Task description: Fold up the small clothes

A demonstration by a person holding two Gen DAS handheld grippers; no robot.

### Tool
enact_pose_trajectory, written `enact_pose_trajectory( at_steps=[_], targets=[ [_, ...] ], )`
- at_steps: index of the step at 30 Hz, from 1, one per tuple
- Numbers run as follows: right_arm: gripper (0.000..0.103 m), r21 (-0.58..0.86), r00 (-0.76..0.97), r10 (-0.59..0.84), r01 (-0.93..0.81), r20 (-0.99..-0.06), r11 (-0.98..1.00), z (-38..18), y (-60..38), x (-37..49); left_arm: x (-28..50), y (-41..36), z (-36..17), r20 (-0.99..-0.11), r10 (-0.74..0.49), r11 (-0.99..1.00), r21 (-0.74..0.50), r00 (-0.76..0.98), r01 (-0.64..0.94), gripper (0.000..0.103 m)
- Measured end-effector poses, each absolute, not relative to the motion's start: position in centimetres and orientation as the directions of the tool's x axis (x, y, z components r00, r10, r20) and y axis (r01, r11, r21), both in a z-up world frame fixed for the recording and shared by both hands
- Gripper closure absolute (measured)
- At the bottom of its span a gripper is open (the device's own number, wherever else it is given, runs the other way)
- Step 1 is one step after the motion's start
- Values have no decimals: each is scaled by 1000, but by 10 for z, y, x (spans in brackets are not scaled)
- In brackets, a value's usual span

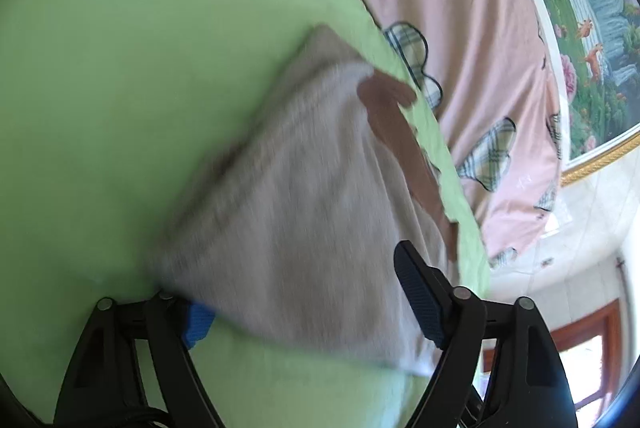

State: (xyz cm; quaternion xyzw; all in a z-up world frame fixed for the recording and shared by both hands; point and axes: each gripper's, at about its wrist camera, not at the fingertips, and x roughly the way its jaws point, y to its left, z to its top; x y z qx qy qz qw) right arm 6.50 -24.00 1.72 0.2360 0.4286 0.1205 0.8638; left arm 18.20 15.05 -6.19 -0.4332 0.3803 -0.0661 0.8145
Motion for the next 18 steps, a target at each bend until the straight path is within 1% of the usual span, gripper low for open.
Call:
enact_pose_trajectory(
  at_steps=[1,2,3,6,9,10,11,13,16,18],
  targets=[
    [60,512,603,412,-8,-683,859,18,-240,66,186,152,-61,-572,-416,631,-741,706,-228,40],
    [60,514,603,414,-8,-682,858,18,-240,66,191,154,-62,-582,-400,643,-729,708,-236,62],
    [60,518,603,417,-7,-680,855,18,-241,67,196,156,-64,-590,-403,649,-723,700,-236,88],
    [60,520,601,417,-3,-682,854,19,-247,72,201,155,-60,-600,-412,660,-716,685,-230,91],
    [60,526,611,411,11,-677,850,21,-261,82,198,139,-36,-590,-390,724,-671,706,-161,92],
    [60,530,616,409,17,-674,848,22,-266,84,197,130,-26,-570,-400,730,-671,717,-126,92],
    [60,539,623,408,26,-667,842,23,-272,87,196,121,-17,-541,-425,727,-681,726,-82,93],
    [60,567,635,417,40,-650,822,24,-285,92,196,102,-3,-515,-459,738,-675,724,-13,93],
    [60,595,639,432,49,-636,802,24,-297,102,201,55,13,-513,-515,767,-634,687,101,93],
    [60,640,623,481,40,-616,767,21,-305,112,205,19,15,-521,-555,775,-607,649,176,93]
  ],
)
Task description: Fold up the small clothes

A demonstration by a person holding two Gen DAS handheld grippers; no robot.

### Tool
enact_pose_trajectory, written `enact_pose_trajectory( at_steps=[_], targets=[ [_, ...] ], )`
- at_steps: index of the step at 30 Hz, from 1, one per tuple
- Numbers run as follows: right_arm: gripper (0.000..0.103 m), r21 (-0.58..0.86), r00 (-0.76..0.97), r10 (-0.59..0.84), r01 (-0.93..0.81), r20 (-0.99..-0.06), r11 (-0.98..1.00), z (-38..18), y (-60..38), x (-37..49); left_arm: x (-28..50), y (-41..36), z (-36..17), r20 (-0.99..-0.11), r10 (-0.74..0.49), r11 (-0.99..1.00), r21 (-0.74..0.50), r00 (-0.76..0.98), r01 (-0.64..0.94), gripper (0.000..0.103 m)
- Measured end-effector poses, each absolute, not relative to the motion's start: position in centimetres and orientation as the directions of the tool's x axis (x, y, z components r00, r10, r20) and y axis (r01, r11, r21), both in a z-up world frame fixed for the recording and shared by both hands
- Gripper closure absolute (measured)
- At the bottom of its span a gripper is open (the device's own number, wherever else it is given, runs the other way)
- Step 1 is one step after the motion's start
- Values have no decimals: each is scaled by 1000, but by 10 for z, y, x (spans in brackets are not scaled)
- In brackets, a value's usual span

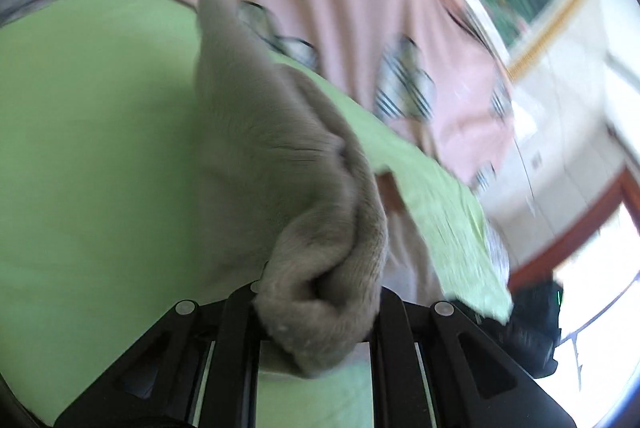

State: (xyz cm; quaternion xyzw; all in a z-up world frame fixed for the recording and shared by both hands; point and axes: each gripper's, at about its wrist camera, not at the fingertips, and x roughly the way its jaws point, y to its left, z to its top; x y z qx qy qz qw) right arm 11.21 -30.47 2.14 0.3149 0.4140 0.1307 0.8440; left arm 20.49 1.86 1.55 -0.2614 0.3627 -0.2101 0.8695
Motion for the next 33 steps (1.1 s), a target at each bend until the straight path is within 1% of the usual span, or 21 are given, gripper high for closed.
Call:
enact_pose_trajectory(
  at_steps=[2,3,4,6,9,12,15,16,17,18,19,20,22,24,27,30,33],
  targets=[
    [58,694,597,545,28,-589,719,17,-310,126,209,-11,9,-547,-576,782,-584,607,217,93],
    [51,714,590,566,26,-576,700,16,-312,132,210,-23,3,-560,-584,784,-577,588,229,93],
    [40,745,577,602,17,-552,667,13,-315,141,212,-32,-2,-570,-594,781,-579,569,234,93],
    [30,782,542,655,6,-526,623,8,-316,158,215,-43,-13,-583,-616,767,-597,530,234,93],
    [28,789,474,693,4,-543,615,0,-307,185,215,-45,-15,-585,-622,763,-601,521,236,93],
    [28,802,412,738,-26,-535,596,-5,-286,213,215,-36,-13,-569,-641,743,-627,515,232,93],
    [28,793,375,748,-54,-547,607,-11,-263,247,215,-31,-8,-563,-648,736,-636,513,231,93],
    [31,796,354,760,-66,-545,601,-15,-256,259,214,-33,-7,-568,-643,743,-627,514,236,93],
    [38,801,335,772,-74,-541,594,-19,-248,271,212,-34,-5,-574,-634,751,-616,519,237,93],
    [67,797,325,772,-81,-547,598,-21,-243,277,216,-42,0,-574,-628,756,-610,526,237,93],
    [81,783,322,761,-83,-564,616,-21,-240,285,216,-42,3,-568,-630,754,-611,530,241,93],
    [82,766,335,742,-85,-580,637,-16,-238,288,216,-43,9,-555,-639,747,-615,533,254,93],
    [85,740,385,722,-132,-574,659,7,-241,285,217,-56,24,-520,-668,724,-619,533,304,93],
    [85,686,447,685,-192,-576,702,34,-252,278,217,-75,32,-506,-692,709,-613,515,350,93],
    [85,624,494,631,-207,-598,753,56,-287,265,221,-117,36,-499,-729,679,-615,470,400,93],
    [85,573,511,565,-161,-648,804,51,-324,254,227,-157,19,-509,-756,653,-630,412,420,93],
    [85,556,490,521,-84,-699,827,27,-360,246,232,-188,-7,-542,-762,648,-640,355,413,93]
  ],
)
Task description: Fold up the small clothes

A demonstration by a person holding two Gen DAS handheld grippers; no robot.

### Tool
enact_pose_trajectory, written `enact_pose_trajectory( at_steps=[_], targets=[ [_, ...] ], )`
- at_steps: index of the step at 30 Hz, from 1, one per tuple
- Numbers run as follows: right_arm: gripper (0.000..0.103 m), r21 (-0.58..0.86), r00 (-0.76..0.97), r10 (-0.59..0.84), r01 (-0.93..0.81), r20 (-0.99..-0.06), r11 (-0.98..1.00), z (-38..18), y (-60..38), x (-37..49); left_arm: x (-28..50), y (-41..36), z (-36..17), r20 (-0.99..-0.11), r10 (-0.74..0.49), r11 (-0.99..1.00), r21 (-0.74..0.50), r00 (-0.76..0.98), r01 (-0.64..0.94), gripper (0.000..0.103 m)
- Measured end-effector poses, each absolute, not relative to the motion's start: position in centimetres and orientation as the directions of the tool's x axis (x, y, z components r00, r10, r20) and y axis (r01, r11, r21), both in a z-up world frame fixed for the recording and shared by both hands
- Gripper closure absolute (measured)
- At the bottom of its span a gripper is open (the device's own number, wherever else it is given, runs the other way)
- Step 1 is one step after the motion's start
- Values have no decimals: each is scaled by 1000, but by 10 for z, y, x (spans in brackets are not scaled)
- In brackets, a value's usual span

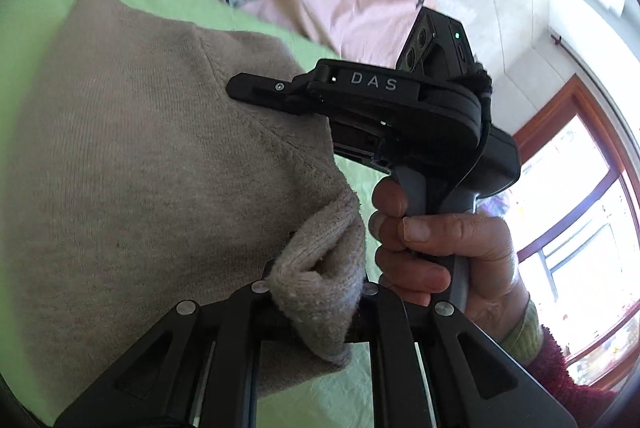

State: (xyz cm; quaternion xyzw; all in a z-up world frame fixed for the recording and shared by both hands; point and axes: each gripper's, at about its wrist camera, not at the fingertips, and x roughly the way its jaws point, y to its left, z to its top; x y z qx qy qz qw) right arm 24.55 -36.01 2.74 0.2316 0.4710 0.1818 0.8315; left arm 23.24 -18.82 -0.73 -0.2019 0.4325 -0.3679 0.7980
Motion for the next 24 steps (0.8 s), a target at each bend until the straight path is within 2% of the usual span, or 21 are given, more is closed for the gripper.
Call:
enact_pose_trajectory(
  at_steps=[4,10,21,24],
  targets=[
    [85,505,457,462,-31,-761,863,-2,-381,243,237,-212,-28,-585,-748,663,-641,314,387,93],
    [85,479,481,442,-51,-757,876,-7,-384,246,245,-220,-35,-590,-740,673,-637,324,377,91],
    [86,347,538,340,-93,-771,933,5,-367,248,218,-200,-20,-568,-769,639,-669,292,381,70],
    [86,324,524,330,-107,-785,940,1,-366,259,208,-192,-13,-570,-771,635,-665,283,393,69]
  ],
)
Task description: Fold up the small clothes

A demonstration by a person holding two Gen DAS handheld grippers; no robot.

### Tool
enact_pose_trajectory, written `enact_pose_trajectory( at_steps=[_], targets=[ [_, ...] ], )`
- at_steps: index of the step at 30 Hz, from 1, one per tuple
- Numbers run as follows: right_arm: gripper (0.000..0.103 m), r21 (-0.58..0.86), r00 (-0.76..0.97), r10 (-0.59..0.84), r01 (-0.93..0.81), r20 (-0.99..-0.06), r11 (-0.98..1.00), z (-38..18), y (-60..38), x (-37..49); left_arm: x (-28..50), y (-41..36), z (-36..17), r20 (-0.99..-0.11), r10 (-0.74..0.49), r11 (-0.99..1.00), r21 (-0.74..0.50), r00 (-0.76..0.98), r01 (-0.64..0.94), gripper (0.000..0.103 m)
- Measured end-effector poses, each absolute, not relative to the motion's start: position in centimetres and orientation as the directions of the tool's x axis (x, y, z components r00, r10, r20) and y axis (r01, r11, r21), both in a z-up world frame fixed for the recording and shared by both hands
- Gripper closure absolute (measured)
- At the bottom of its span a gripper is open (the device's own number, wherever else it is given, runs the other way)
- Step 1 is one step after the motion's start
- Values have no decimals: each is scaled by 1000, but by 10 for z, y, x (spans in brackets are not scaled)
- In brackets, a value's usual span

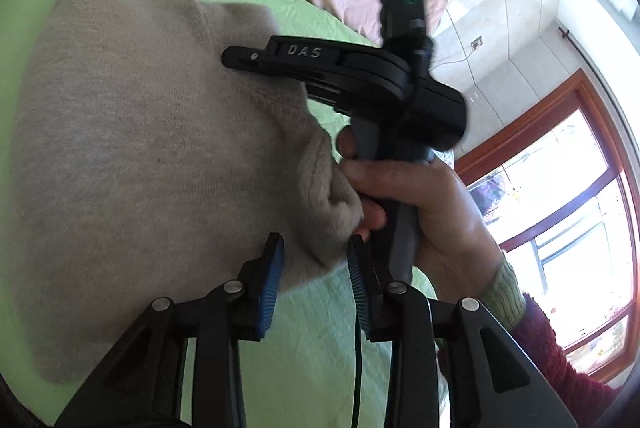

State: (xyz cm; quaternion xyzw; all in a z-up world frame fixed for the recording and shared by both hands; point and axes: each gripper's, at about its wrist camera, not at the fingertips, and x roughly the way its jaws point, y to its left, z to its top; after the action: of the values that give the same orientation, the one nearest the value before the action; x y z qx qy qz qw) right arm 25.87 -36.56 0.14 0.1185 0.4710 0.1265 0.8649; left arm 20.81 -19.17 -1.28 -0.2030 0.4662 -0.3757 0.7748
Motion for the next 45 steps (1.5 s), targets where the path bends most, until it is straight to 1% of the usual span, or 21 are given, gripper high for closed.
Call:
enact_pose_trajectory(
  at_steps=[1,2,4,8,9,10,11,12,21,22,24,26,27,28,29,30,32,34,38,42,45],
  targets=[
    [85,341,513,343,-101,-787,934,-1,-368,260,205,-187,-10,-570,-771,636,-661,285,398,67],
    [83,363,504,355,-87,-787,928,-3,-372,259,199,-178,-5,-568,-768,639,-653,295,406,63],
    [74,375,517,351,-62,-781,925,1,-379,249,197,-164,3,-565,-759,651,-642,323,406,56],
    [71,358,562,320,-45,-763,933,14,-388,218,195,-119,14,-554,-732,679,-635,396,367,36],
    [66,366,568,322,-40,-757,930,16,-390,210,199,-108,15,-560,-714,696,-629,420,345,30],
    [56,376,573,327,-35,-751,926,17,-393,204,204,-100,14,-569,-696,713,-622,438,324,26],
    [51,385,580,327,-25,-746,922,18,-396,197,211,-91,11,-588,-665,739,-607,461,291,19],
    [45,390,584,324,-14,-744,921,18,-399,193,216,-85,8,-600,-646,753,-600,471,270,19],
    [41,456,535,383,5,-753,890,-1,-403,196,267,-63,-37,-670,-624,769,-618,404,163,18],
    [40,455,526,386,2,-758,890,-4,-401,199,270,-63,-44,-672,-636,760,-632,380,154,18],
    [40,456,506,395,-5,-766,890,-10,-398,203,282,-65,-58,-650,-682,719,-681,336,142,11],
    [40,470,486,410,0,-771,883,-17,-395,207,295,-73,-67,-631,-702,700,-698,332,153,10],
    [41,483,479,423,1,-769,876,-21,-393,208,298,-77,-67,-626,-702,701,-691,339,177,10],
    [50,490,477,432,-3,-765,872,-24,-392,208,300,-81,-67,-627,-696,709,-678,351,195,13],
    [57,509,468,453,-9,-759,861,-27,-389,208,301,-81,-66,-634,-685,720,-665,359,200,32],
    [61,519,465,461,-4,-756,855,-29,-387,207,302,-81,-66,-639,-684,722,-663,352,199,41],
    [65,510,476,450,-5,-756,860,-25,-380,202,299,-75,-62,-628,-691,713,-672,357,200,52],
    [68,509,495,449,-16,-744,861,-14,-371,196,287,-69,-48,-633,-676,729,-648,377,219,54],
    [70,536,513,494,-77,-702,841,9,-336,182,243,-39,-14,-644,-621,777,-580,446,244,54],
    [70,602,483,590,-151,-647,784,9,-285,163,190,19,12,-660,-570,816,-525,489,242,54],
    [70,646,442,659,-207,-609,735,3,-242,153,160,60,18,-674,-540,835,-505,504,219,54]
  ],
)
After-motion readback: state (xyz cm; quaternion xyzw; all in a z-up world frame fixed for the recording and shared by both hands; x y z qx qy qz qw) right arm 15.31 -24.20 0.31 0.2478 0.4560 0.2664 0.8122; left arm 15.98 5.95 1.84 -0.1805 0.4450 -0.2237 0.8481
